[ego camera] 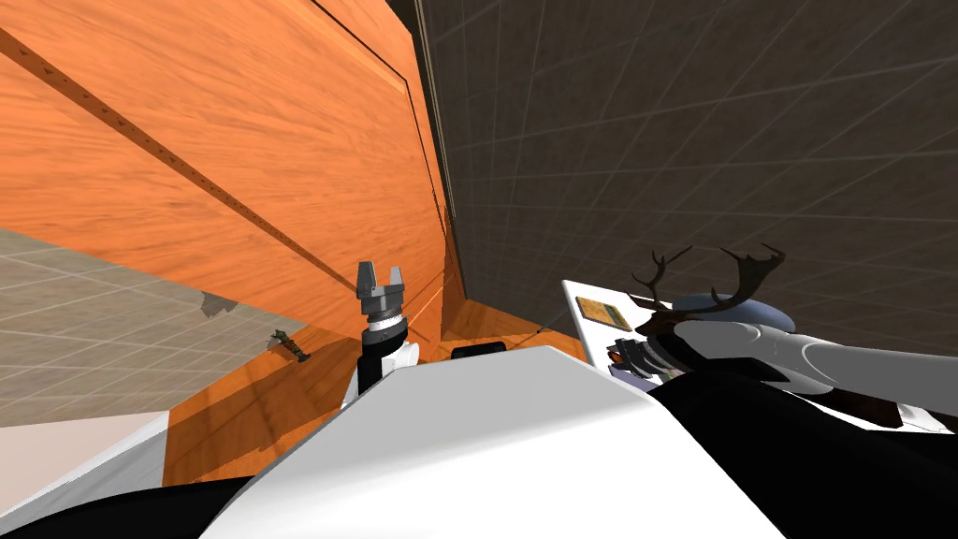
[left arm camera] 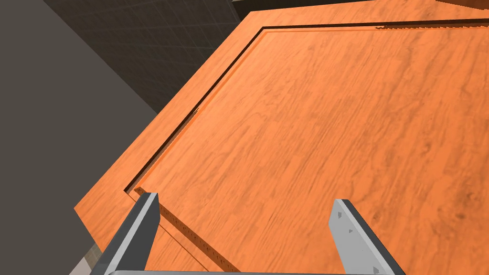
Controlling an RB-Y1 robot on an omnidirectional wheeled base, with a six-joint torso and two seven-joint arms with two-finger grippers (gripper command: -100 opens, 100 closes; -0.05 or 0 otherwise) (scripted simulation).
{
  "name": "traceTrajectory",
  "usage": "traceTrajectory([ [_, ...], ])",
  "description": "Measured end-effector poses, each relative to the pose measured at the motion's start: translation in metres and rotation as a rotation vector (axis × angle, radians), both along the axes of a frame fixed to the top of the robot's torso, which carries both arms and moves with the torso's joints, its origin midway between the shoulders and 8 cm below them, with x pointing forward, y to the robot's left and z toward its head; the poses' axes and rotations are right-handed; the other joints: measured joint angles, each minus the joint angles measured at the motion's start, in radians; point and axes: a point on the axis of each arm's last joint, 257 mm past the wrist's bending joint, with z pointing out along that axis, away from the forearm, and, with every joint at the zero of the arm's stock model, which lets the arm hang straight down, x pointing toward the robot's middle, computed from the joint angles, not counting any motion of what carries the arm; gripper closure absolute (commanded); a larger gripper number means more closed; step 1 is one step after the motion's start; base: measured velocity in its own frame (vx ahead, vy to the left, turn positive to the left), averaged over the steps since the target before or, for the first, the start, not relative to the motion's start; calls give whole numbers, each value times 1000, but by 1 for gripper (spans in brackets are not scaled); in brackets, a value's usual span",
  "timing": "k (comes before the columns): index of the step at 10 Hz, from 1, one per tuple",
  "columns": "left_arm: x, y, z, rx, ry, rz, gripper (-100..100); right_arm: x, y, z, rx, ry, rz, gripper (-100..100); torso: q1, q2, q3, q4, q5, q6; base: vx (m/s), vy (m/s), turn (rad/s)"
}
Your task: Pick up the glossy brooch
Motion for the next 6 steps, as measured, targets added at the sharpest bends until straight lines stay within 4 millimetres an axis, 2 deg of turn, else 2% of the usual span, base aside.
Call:
traceTrajectory([
  [1,0,0,0,0,0,0,0,0,0,0,0,0,0,0,0,0,0,0,0,0,0,0,0],
  [2,0,0,0,0,0,0,0,0,0,0,0,0,0,100,0,0,0,0,0,0,-22,1,-115],
  [5,0,0,0,0,0,0,0,21,-3,15,-4,-4,21,100,0,2,1,0,1,0,-23,-1,-55],
  [6,0,0,0,0,0,0,0,21,-3,16,-4,-4,21,0,0,1,1,0,0,0,0,0,0],
])
